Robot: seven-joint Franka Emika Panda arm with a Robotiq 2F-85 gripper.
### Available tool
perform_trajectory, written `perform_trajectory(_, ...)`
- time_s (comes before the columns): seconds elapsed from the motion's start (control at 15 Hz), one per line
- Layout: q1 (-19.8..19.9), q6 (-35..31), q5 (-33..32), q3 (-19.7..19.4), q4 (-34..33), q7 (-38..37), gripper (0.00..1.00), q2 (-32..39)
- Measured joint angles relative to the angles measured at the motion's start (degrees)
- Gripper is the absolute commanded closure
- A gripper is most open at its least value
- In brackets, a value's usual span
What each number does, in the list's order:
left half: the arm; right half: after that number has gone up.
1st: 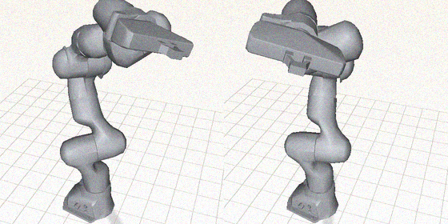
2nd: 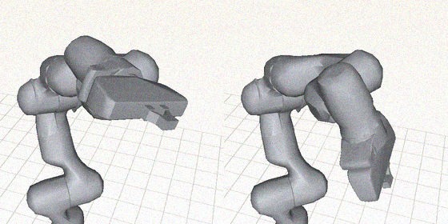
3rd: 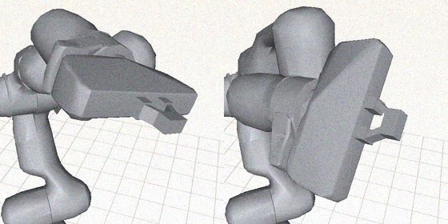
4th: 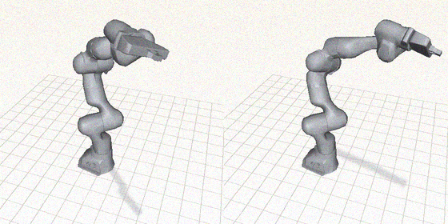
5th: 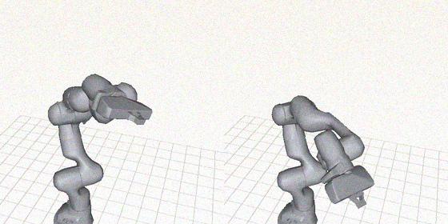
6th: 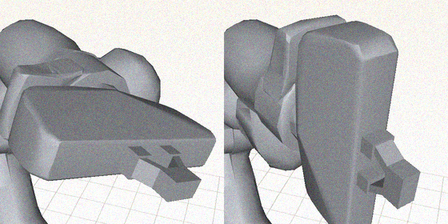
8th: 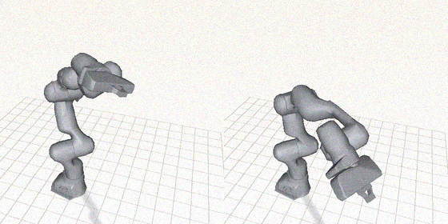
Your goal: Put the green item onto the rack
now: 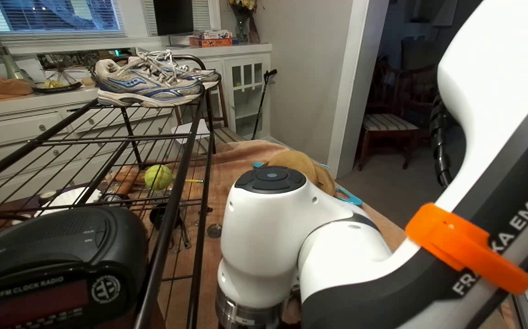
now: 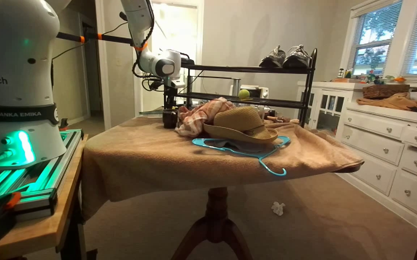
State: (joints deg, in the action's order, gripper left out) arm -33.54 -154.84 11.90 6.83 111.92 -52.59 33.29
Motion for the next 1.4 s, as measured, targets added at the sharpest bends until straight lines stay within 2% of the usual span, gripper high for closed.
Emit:
perform_trajectory(0.33, 3.6, 0.4, 0.0, -0.5, 7.5, -2.4, 1.0, -6.4)
perform_trajectory(0.53, 7.6, 6.2, 1.8, 1.1, 9.7, -2.1, 1.0, -11.2)
perform_trajectory(0.73, 12.9, 14.2, 8.4, 4.9, 9.4, 1.5, 1.0, -17.3)
perform_trajectory(0.93, 15.8, 19.4, 13.0, 5.6, 8.2, 1.9, 1.0, -23.3)
perform_trajectory(1.13, 17.7, 20.0, 15.8, 5.2, 6.7, -1.0, 1.0, -27.4)
perform_trajectory(1.4, 19.1, 17.8, 16.8, 4.6, 2.9, -9.9, 1.0, -28.9)
